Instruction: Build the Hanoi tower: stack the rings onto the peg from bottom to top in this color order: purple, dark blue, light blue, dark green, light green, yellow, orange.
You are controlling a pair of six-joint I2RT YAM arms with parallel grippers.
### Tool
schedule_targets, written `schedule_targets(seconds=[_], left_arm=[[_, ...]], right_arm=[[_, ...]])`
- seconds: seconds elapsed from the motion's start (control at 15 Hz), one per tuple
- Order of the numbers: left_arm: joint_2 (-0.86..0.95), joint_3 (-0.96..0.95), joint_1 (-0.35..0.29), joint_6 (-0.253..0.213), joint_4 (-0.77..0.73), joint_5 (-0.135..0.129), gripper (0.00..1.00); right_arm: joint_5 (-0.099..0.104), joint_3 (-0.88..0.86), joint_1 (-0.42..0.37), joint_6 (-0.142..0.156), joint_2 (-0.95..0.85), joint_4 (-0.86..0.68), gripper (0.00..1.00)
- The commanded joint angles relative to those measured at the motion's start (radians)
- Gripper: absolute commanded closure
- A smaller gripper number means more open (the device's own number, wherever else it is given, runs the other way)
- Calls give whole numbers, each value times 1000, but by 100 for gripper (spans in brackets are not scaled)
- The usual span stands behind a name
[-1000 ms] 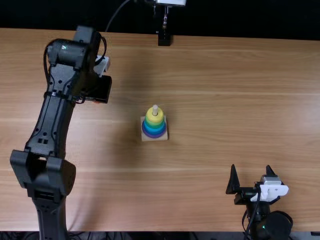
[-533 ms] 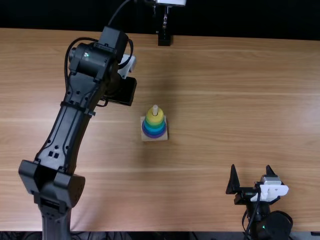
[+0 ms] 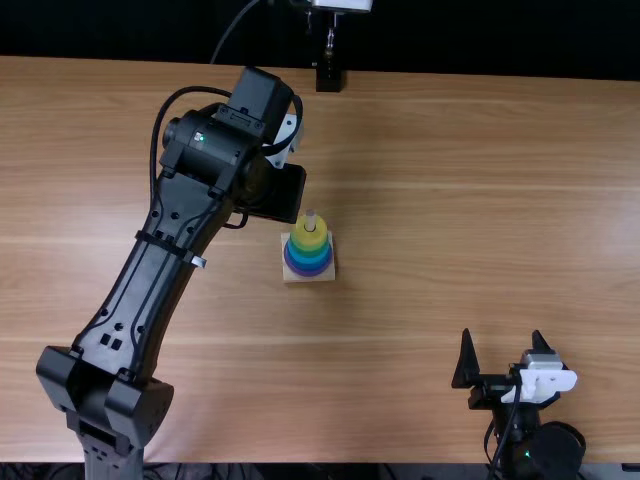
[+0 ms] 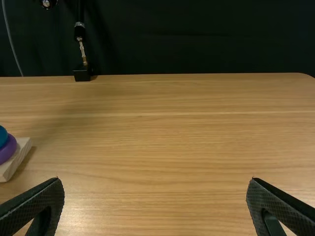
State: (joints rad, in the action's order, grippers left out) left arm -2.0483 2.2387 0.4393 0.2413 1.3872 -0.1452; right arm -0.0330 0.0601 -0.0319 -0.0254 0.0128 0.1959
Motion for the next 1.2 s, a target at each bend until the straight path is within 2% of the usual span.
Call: schedule_targets(seconds=[0.0,0.4,0.53,1.13], left_arm=[[17,-4,19,35,-1,-6,100],[8,-4,76,44,-23,-4,100],[-9,-5,79,66,-62,-4,100],[-27,-19,73,66,-66,2,100]], right_arm=[[-6,-42,-6,0,-13,68,0],[-6,-42,-6,0,-13,70,0],[-6,-42,-6,0,-13,70,0],[-6,-42,-6,0,-13,70,0]])
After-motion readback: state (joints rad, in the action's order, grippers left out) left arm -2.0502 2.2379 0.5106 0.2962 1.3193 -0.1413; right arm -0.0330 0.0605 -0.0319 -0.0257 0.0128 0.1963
